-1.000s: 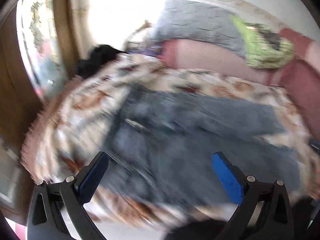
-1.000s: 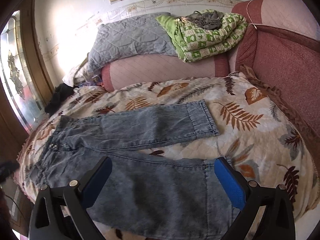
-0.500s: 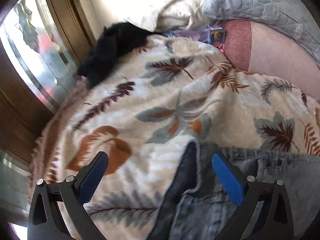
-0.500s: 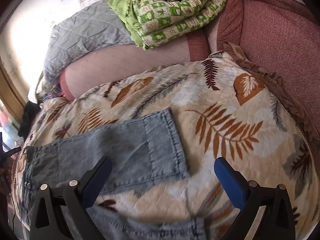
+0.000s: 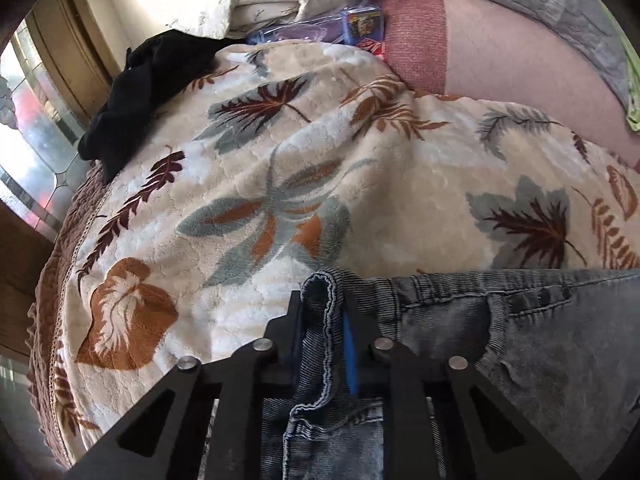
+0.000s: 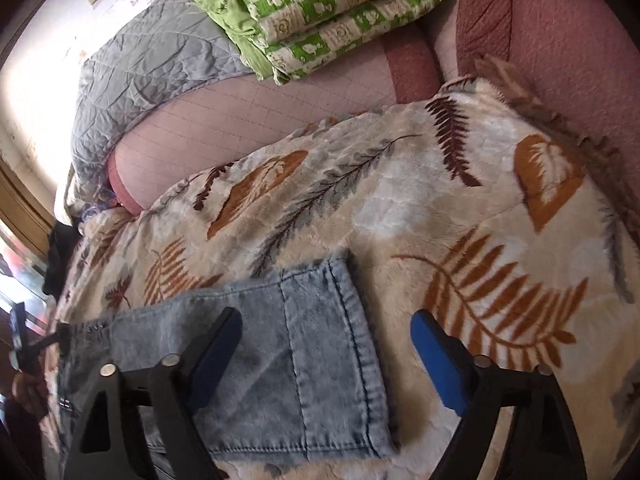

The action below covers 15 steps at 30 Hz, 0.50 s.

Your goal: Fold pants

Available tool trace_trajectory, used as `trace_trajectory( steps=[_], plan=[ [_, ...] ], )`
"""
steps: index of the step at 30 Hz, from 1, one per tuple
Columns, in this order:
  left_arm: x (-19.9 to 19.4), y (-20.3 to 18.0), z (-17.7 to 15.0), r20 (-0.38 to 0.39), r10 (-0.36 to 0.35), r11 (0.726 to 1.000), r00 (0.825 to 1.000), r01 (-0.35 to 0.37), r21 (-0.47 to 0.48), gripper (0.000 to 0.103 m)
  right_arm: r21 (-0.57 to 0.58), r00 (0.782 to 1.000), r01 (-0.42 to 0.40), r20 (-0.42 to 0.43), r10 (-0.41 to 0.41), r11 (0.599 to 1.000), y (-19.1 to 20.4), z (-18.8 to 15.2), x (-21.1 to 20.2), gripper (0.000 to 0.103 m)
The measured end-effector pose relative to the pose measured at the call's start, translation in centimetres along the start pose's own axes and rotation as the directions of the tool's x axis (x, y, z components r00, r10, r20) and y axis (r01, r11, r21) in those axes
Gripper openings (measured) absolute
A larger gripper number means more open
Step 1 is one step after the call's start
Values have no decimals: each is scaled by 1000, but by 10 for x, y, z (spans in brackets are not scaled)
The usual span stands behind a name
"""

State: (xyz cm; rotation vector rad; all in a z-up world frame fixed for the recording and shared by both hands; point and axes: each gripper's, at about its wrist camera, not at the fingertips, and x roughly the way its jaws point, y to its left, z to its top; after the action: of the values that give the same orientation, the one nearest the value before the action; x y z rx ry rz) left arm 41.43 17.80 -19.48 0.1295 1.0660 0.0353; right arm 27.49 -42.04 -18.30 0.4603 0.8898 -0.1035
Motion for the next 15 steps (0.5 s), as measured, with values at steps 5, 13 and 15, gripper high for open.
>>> trace_trajectory(
  steps=[5, 13, 15],
  plan=[
    [-20, -12, -1, 50, -34, 996, 998, 30, 83, 14, 15, 999, -35, -14, 35, 999, -5, 17, 15, 79],
    [-15, -20, -3, 60, -3, 990, 998, -5, 141, 17, -3, 996, -8, -85, 8, 1000, 6, 32, 56, 75],
    [-12, -18, -3, 59, -7, 993, 998, 0, 116, 16, -16, 994, 7, -106, -9, 1000, 9, 33, 72, 75]
  ],
)
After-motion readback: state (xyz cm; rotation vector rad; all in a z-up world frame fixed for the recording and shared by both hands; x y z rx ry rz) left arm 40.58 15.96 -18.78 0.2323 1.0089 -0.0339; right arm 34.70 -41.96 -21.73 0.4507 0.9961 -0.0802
